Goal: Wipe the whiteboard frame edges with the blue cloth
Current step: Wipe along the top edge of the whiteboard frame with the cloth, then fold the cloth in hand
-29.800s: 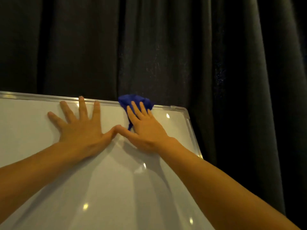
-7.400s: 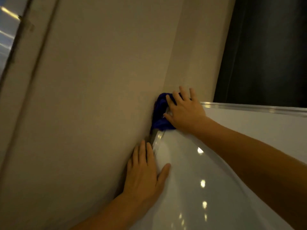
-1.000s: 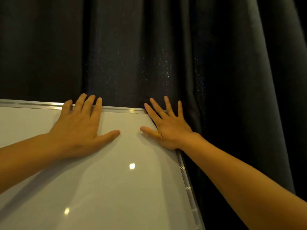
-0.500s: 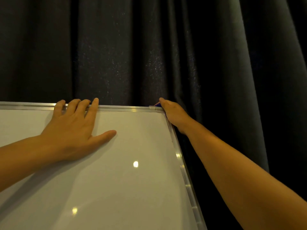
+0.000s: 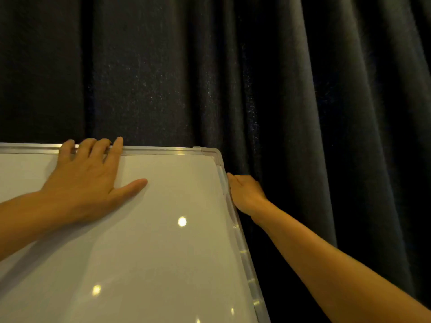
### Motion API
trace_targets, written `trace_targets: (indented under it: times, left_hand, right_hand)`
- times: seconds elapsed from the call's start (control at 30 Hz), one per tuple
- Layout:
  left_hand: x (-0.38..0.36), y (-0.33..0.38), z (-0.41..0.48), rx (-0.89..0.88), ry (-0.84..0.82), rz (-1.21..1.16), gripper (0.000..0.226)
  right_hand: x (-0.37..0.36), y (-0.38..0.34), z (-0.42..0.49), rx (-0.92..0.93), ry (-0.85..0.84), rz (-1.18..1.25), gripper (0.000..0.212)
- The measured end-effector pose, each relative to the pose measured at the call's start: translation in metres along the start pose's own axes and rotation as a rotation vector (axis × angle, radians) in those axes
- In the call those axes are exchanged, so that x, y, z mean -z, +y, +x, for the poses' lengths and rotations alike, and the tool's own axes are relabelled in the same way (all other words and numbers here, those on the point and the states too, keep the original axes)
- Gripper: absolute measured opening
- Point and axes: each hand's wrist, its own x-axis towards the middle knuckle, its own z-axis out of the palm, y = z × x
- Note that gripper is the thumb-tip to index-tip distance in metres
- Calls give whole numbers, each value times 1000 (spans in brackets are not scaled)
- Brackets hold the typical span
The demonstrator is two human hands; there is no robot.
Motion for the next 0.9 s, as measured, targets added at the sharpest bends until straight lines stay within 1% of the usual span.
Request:
trace_targets:
  times: [0.03, 0.07, 0.13, 0.17, 0.2, 0.23, 0.27, 0.33, 0.37, 0.4, 0.47, 0.5, 0.53, 0.57, 0.6, 0.63, 0.67, 0.7, 0.77, 0.8, 0.83, 0.9]
  left_hand:
    - [1, 0, 0, 2, 7, 1, 112]
    - [3, -1, -1, -3, 12, -6, 112]
    - [4, 0, -1, -20, 7, -24, 113]
    - [5, -2, -1, -27, -12, -33, 114]
    - [7, -5, -1, -41, -40, -42, 115]
    - [9, -7, 1, -58, -80, -59, 116]
    - [14, -9, 0, -71, -123, -98, 116]
    - [27, -6, -5, -73, -200, -263, 114]
    - [37, -4, -11, -71, -232, -399, 112]
    - [49, -1, -20, -79, -282, -589, 111]
    - [77, 8, -48, -148, -492, -1058, 106]
    - [88, 11, -66, -202, -604, -1288, 93]
    - [97, 14, -83, -239, -678, -1467, 73]
    - [102, 12, -100, -233, -704, -1591, 47]
    - [105, 4, -118, -207, -700, -1665, 22]
    - [107, -5, -133, -170, -677, -1711, 13]
    - [105, -17, -148, -126, -670, -1741, 23]
    - [102, -32, -162, -80, -693, -1787, 24]
    - [99, -63, -186, 26, -755, -1882, 17]
    - [98, -76, -194, 98, -776, -1929, 19]
    - [97, -90, -204, 180, -797, -1960, 24]
    - [97, -111, -222, 263, -836, -1980, 41]
  right_hand:
    - [5, 4, -16, 27, 19, -17, 50]
    - [11, 6, -31, 107, 49, -124, 50]
    - [24, 4, -46, 260, 97, -510, 41]
    - [33, -5, -52, 281, 139, -674, 38]
    - [42, -19, -55, 284, 195, -726, 38]
    - [52, -34, -58, 291, 246, -679, 39]
    - [62, -54, -64, 283, 273, -527, 41]
    - [77, -96, -75, 276, 243, -85, 43]
    - [79, -120, -82, 262, 187, 101, 42]
    - [79, -146, -92, 249, 110, 246, 40]
    - [70, -195, -113, 221, -37, 415, 38]
    - [63, -217, -123, 204, -87, 453, 38]
    - [56, -234, -131, 187, -128, 469, 37]
    - [46, -249, -140, 170, -163, 460, 35]
    - [32, -261, -153, 151, -197, 429, 32]
    - [21, -266, -164, 142, -233, 369, 29]
    - [10, -266, -176, 129, -288, 296, 30]
    - [-4, -265, -190, 96, -370, 224, 39]
    - [-30, -257, -220, -60, -523, 176, 76]
    - [-41, -252, -233, -159, -560, 219, 89]
    - [-53, -249, -246, -268, -574, 306, 94]
    - [-73, -245, -270, -480, -578, 537, 90]
